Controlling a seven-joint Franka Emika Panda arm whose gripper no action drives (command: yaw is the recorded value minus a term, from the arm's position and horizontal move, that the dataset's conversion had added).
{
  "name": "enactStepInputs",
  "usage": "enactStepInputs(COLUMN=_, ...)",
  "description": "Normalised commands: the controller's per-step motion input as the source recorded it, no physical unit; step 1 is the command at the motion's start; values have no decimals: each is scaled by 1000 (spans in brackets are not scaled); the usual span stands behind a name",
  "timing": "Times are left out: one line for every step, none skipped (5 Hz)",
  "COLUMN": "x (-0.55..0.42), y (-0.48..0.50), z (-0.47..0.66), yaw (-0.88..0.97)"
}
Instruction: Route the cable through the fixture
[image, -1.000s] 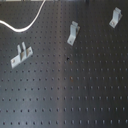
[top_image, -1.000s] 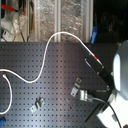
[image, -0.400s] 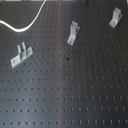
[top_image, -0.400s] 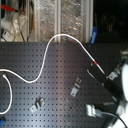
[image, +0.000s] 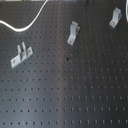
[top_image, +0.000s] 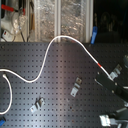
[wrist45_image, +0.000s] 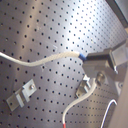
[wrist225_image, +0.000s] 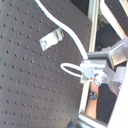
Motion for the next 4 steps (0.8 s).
enactStepInputs(x=383, y=-200, z=407, yaw=-425)
enactStepInputs(x=242, y=-94, z=358, yaw=-366)
enactStepInputs(x=40, y=43, z=374, yaw=-126)
enactStepInputs(x=20, y=87, z=361, yaw=-174)
